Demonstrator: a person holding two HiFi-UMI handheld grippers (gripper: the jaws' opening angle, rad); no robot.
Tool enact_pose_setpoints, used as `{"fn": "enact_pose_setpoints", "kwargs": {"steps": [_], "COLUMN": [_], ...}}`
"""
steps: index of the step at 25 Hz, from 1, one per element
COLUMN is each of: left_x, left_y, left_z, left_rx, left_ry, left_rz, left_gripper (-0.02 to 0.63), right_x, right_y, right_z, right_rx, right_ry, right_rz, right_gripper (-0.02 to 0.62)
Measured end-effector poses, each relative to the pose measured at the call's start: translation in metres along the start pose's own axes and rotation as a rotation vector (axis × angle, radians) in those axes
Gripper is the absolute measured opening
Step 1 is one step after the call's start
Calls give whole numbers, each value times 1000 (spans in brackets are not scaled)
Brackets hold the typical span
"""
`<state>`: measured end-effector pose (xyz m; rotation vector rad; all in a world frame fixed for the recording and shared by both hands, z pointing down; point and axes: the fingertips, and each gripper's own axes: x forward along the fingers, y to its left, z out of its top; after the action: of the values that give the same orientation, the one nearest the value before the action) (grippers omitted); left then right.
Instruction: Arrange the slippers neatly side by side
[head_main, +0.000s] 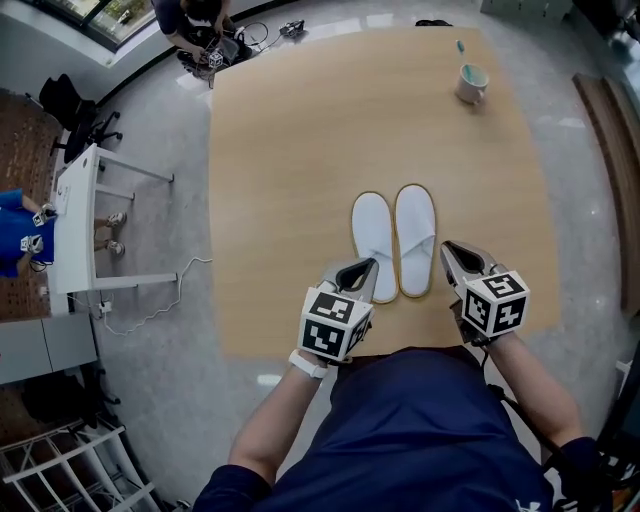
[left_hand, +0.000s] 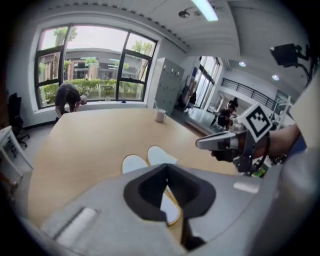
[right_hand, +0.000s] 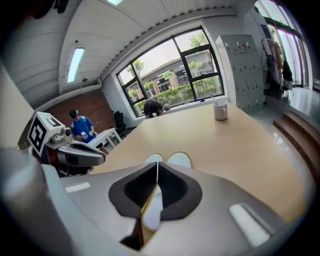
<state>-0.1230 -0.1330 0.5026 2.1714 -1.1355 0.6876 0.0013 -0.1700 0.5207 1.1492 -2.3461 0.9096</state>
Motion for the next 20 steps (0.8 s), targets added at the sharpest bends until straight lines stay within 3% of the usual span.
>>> {"fn": "enact_pose_setpoints", "kwargs": {"steps": [4, 10, 13, 20], "left_x": [-24, -44, -48, -50], "left_y": [-24, -56, -56, -50], "left_z": [19, 45, 48, 51], "left_rx": [55, 50, 69, 28], "left_ry": [-116, -257, -285, -291], "left_rz": [-33, -83, -75, -84], "left_gripper": [5, 5, 5, 5], "right_x": [-21, -41, -47, -52], "right_y": [39, 82, 95, 104], "right_z": [30, 60, 65, 73], "right_rx": [-18, -94, -160, -231], "right_ry": [-120, -236, -271, -311], "right_rz": [108, 206, 224, 227], "right_gripper": [11, 11, 11, 11]}}
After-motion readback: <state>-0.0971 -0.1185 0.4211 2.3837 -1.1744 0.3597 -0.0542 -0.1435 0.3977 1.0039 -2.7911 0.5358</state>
